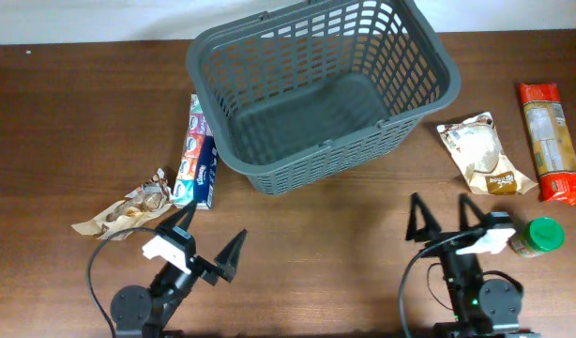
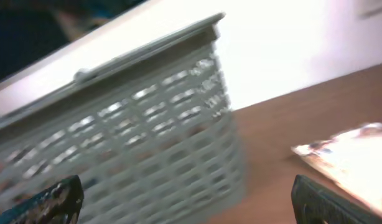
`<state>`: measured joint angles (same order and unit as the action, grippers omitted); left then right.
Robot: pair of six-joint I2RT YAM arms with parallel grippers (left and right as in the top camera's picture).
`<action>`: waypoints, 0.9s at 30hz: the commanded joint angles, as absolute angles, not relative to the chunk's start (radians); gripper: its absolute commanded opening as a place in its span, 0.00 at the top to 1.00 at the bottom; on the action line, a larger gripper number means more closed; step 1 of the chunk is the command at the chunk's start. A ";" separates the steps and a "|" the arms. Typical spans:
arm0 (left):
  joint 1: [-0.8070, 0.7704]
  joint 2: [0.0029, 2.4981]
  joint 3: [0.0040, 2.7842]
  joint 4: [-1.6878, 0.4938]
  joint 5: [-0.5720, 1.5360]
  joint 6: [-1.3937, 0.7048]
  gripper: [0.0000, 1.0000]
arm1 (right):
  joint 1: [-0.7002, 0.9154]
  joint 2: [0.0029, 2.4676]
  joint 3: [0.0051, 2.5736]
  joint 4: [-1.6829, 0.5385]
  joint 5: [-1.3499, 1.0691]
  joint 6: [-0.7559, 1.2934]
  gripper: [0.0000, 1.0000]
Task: Pack container
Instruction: 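Reach both grippers up toward the grey basket's front rim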
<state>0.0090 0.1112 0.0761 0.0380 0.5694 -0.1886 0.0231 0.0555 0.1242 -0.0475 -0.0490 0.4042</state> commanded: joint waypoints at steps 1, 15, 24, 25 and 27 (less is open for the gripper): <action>0.016 0.243 0.208 0.044 0.504 -0.159 0.01 | 0.032 0.141 0.268 -0.083 0.094 0.300 0.01; 0.013 1.040 1.003 0.145 1.037 0.035 0.01 | 0.033 0.793 1.172 -0.789 -0.212 0.239 0.02; -0.074 1.182 1.329 -0.291 0.707 0.048 0.01 | 0.032 1.012 1.547 -0.964 0.091 0.200 0.01; -0.110 1.183 1.385 -0.422 0.550 0.084 0.01 | 0.032 1.052 1.607 -1.008 0.100 0.190 0.01; -0.204 1.185 1.492 -0.652 0.212 0.149 0.01 | 0.031 1.144 1.733 -1.114 0.096 0.187 0.01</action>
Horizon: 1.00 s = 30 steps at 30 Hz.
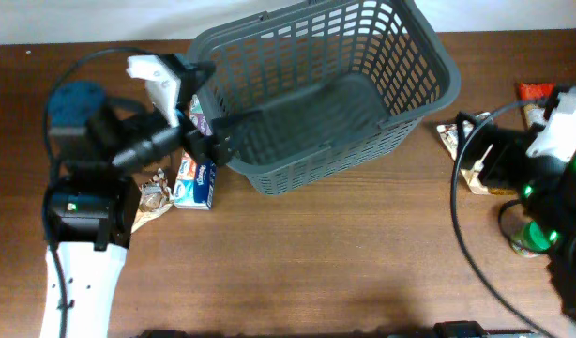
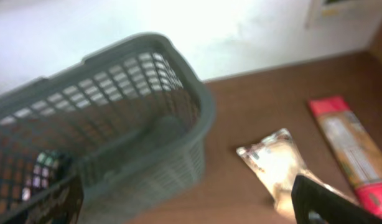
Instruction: Pack container
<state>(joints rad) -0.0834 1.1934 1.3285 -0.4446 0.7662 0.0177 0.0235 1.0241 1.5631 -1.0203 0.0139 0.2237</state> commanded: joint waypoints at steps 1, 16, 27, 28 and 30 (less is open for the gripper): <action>-0.248 1.185 1.528 -0.722 0.089 0.180 0.01 | 0.031 1.177 1.777 -1.153 0.085 0.185 0.01; -0.452 1.171 1.599 -1.110 -0.278 -0.232 0.01 | 0.017 1.435 1.970 -1.294 -0.054 0.134 0.01; -0.657 1.178 1.642 -1.382 -0.320 -0.381 0.01 | -0.087 1.539 2.233 -1.193 -0.162 0.033 0.01; -0.693 1.182 1.641 -1.370 -0.321 -0.381 0.01 | -0.087 1.563 2.278 -1.193 -0.193 0.023 0.01; -0.752 1.196 1.641 -1.334 -0.321 -0.381 0.01 | -0.085 1.617 2.366 -1.198 -0.264 0.023 0.01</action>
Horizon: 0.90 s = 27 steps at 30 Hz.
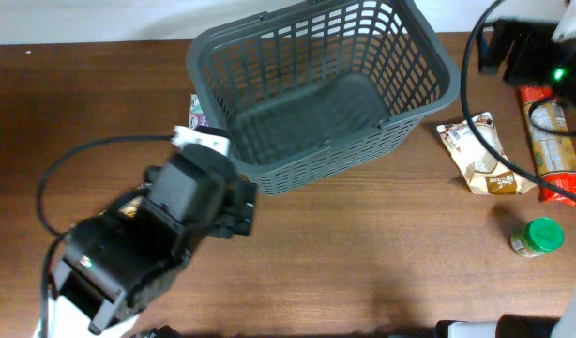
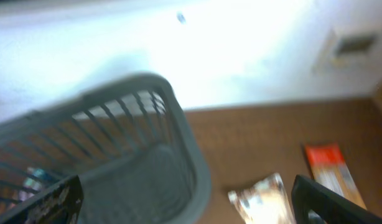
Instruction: Pack container
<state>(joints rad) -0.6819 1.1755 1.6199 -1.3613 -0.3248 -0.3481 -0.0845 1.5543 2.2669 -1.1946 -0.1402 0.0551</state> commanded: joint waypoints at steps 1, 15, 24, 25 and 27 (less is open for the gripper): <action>-0.764 1.202 1.641 -1.320 -0.321 -0.381 0.01 | -0.085 1.637 2.397 -1.200 -0.295 0.025 0.01; -0.784 1.276 1.641 -1.301 -0.139 -0.381 0.01 | -0.052 1.876 2.494 -1.310 -0.659 0.014 0.01; -0.784 1.311 1.641 -1.330 -0.047 -0.382 0.01 | 0.139 1.938 2.493 -1.335 -0.339 -0.049 0.01; -0.784 1.316 1.641 -1.340 -0.048 -0.391 0.01 | 0.159 1.939 2.493 -1.337 -0.265 -0.049 0.01; -0.784 1.332 1.640 -1.359 -0.047 -0.408 0.01 | 0.197 1.942 2.492 -1.340 -0.121 -0.049 0.01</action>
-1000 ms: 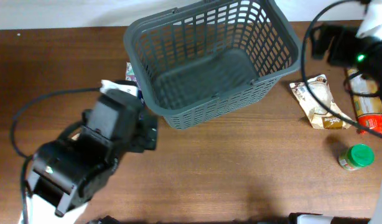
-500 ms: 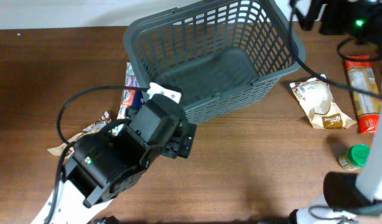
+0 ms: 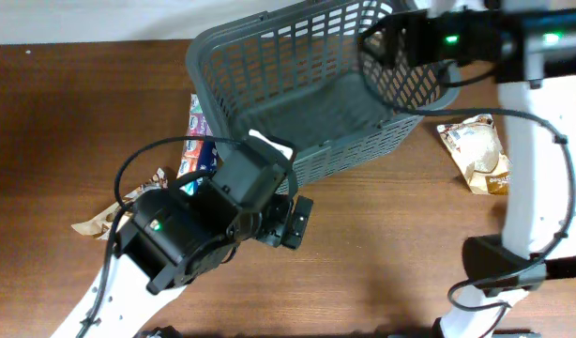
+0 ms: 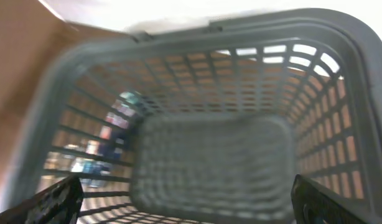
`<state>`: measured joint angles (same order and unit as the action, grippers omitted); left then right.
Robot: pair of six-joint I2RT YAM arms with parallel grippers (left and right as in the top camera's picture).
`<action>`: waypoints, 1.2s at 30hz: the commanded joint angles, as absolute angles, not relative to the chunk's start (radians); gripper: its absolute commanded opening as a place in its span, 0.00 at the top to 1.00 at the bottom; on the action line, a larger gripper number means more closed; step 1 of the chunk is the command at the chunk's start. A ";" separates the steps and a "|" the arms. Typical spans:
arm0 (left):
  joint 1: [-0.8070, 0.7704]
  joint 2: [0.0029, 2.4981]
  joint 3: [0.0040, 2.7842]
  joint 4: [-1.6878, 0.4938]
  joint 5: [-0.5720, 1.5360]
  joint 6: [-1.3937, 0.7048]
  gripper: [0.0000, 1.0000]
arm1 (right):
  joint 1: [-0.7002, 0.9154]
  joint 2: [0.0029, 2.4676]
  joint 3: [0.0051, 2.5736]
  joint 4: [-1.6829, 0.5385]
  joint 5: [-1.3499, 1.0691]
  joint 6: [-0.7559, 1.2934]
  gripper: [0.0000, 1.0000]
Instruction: Pack container
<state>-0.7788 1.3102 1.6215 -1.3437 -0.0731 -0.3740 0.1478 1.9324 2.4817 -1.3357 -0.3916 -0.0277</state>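
The grey mesh basket (image 3: 316, 94) stands at the back middle of the table, and its floor (image 4: 209, 162) holds nothing. My right gripper (image 4: 191, 210) hangs over the basket's right half, looking down into it, fingers wide apart and open with nothing between them. My left gripper (image 3: 295, 222) sits low at the basket's front wall; its jaws are hidden from above. A blue and white toothpaste box (image 3: 196, 141) lies left of the basket. A tan snack packet (image 3: 479, 155) lies to its right.
A crumpled brown wrapper (image 3: 105, 222) lies at the left, partly under my left arm. The toothpaste box shows through the basket's mesh (image 4: 110, 134). My right arm's white link (image 3: 532, 178) crosses the right side of the table.
My right gripper was beyond the basket's back right corner; now it is above the basket, facing its floor. My left arm has moved right, along the basket's front wall.
Both grippers first stood open and low at the table's front edge. Then the left was by the basket's left side near the toothpaste box, the right near the tan packet. Later the left was in front of the basket, the right at the far right corner, now over the basket.
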 commanded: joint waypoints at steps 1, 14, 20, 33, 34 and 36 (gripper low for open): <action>-0.784 1.340 1.639 -1.368 -0.047 -0.416 0.01 | 0.213 1.943 2.492 -1.340 -0.070 -0.048 0.01; -0.862 1.442 1.638 -1.377 -0.026 -0.435 0.98 | 0.240 2.006 2.487 -1.375 0.016 -0.045 0.67; -0.862 1.442 1.638 -1.377 -0.131 -0.541 0.98 | 0.240 2.034 2.480 -1.374 0.016 -0.044 0.96; -0.861 1.444 1.638 -1.245 -0.211 -0.546 0.98 | 0.229 2.085 2.479 -1.418 0.163 -0.062 0.96; -0.861 1.447 1.638 -1.242 -0.211 -0.545 0.98 | 0.229 2.089 2.477 -1.423 0.163 -0.072 0.96; -0.861 1.454 1.638 -1.241 -0.223 -0.545 0.98 | 0.227 2.090 2.477 -1.430 0.165 -0.075 0.96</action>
